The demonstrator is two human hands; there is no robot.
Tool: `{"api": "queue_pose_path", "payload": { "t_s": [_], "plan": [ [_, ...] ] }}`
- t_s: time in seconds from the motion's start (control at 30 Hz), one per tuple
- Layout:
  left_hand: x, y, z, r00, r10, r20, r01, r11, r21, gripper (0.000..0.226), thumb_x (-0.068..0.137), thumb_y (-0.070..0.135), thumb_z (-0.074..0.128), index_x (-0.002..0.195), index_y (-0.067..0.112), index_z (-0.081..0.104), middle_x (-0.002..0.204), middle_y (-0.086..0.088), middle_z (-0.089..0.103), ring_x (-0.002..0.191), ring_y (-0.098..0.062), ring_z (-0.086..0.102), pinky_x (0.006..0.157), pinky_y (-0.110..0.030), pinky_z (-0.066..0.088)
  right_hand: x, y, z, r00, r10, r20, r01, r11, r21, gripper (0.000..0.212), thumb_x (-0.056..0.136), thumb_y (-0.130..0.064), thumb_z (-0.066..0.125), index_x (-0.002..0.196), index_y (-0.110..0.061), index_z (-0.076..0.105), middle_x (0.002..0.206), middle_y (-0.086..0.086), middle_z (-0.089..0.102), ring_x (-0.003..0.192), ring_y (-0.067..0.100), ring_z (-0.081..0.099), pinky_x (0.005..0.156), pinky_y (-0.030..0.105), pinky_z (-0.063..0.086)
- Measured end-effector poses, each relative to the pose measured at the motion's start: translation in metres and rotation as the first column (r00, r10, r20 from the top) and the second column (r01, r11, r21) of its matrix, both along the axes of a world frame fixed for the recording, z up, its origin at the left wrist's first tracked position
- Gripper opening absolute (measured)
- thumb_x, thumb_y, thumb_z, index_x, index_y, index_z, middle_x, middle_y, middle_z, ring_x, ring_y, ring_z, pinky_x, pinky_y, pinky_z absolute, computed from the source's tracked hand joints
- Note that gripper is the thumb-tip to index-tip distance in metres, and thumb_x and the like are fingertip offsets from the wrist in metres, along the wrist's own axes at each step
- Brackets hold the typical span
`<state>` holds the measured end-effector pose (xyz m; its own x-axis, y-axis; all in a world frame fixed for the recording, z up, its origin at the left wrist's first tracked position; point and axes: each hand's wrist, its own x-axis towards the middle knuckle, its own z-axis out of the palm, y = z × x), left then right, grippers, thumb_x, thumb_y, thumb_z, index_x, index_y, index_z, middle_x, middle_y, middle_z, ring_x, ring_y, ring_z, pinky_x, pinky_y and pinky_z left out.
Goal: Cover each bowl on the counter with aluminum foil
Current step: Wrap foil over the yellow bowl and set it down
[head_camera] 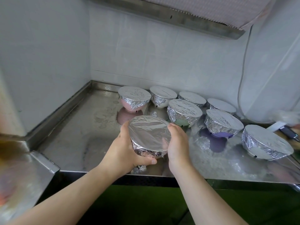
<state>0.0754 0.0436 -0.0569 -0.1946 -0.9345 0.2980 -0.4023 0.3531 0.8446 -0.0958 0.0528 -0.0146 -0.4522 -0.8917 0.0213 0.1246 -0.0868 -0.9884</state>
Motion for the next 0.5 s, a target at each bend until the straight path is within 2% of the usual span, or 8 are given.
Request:
{"api": "queue_pose_path", "payload": {
  "t_s": [0.13, 0.23, 0.33, 0.43, 0.5],
  "plan": [
    [-0.0007, 0.0001, -0.0006, 1.000, -0.008, 0.007, 0.008, 1.000, 0.015, 0.142, 0.045, 0.042, 0.106, 0.156, 0.032, 0.018, 0.134, 0.021, 0.055, 0.117, 0.004, 0.057, 0.085, 0.003, 0.039, -0.0011, 0.0002, -0.0017, 1.000, -0.007, -0.004, 0.007, 1.000, -0.008, 0.021, 0.107, -0.021, 0.055, 0.124, -0.025, 0.066, 0.122, -0.009, 0.068, 0.113, 0.004, 0.063, 0.086, 0.027, 0.052],
    [-0.0037, 0.0030, -0.0004, 1.000, 0.017, 0.022, -0.018, 0.999, 0.032, 0.128, 0.053, 0.033, 0.105, 0.151, 0.030, 0.023, 0.123, 0.023, 0.056, 0.095, 0.004, 0.062, 0.071, -0.001, 0.046, -0.0006, -0.0006, -0.0014, 1.000, -0.005, -0.014, 0.005, 1.000, -0.015, 0.025, 0.107, -0.022, 0.055, 0.130, -0.024, 0.065, 0.125, -0.009, 0.068, 0.112, 0.003, 0.064, 0.086, 0.025, 0.053],
    [-0.0049, 0.0044, -0.0019, 0.998, 0.036, 0.049, -0.038, 0.998, 0.046, 0.124, 0.055, 0.038, 0.104, 0.149, 0.028, 0.024, 0.122, 0.015, 0.060, 0.089, -0.001, 0.065, 0.063, -0.011, 0.052, -0.0014, -0.0016, -0.0011, 0.999, -0.001, -0.035, 0.000, 1.000, -0.015, 0.032, 0.108, -0.023, 0.055, 0.139, -0.020, 0.063, 0.127, -0.009, 0.067, 0.108, -0.002, 0.064, 0.084, 0.020, 0.053],
    [-0.0030, 0.0018, -0.0050, 0.994, 0.046, 0.103, -0.052, 0.997, 0.056, 0.126, 0.051, 0.051, 0.101, 0.148, 0.027, 0.025, 0.122, 0.011, 0.062, 0.092, -0.013, 0.070, 0.076, -0.027, 0.059, -0.0032, -0.0017, -0.0020, 1.000, 0.014, -0.028, -0.014, 1.000, -0.011, 0.032, 0.108, -0.022, 0.056, 0.140, -0.020, 0.062, 0.127, -0.009, 0.066, 0.104, -0.005, 0.065, 0.080, 0.014, 0.054],
    [-0.0012, -0.0010, -0.0077, 0.982, 0.060, 0.179, -0.070, 0.996, 0.048, 0.132, 0.048, 0.066, 0.094, 0.152, 0.025, 0.024, 0.131, 0.007, 0.059, 0.117, -0.017, 0.062, 0.099, -0.035, 0.053, -0.0034, -0.0022, -0.0025, 0.999, 0.023, -0.023, -0.023, 1.000, -0.005, 0.033, 0.107, -0.021, 0.059, 0.140, -0.019, 0.062, 0.129, -0.006, 0.067, 0.101, -0.005, 0.066, 0.079, 0.015, 0.057]
  ]
}}
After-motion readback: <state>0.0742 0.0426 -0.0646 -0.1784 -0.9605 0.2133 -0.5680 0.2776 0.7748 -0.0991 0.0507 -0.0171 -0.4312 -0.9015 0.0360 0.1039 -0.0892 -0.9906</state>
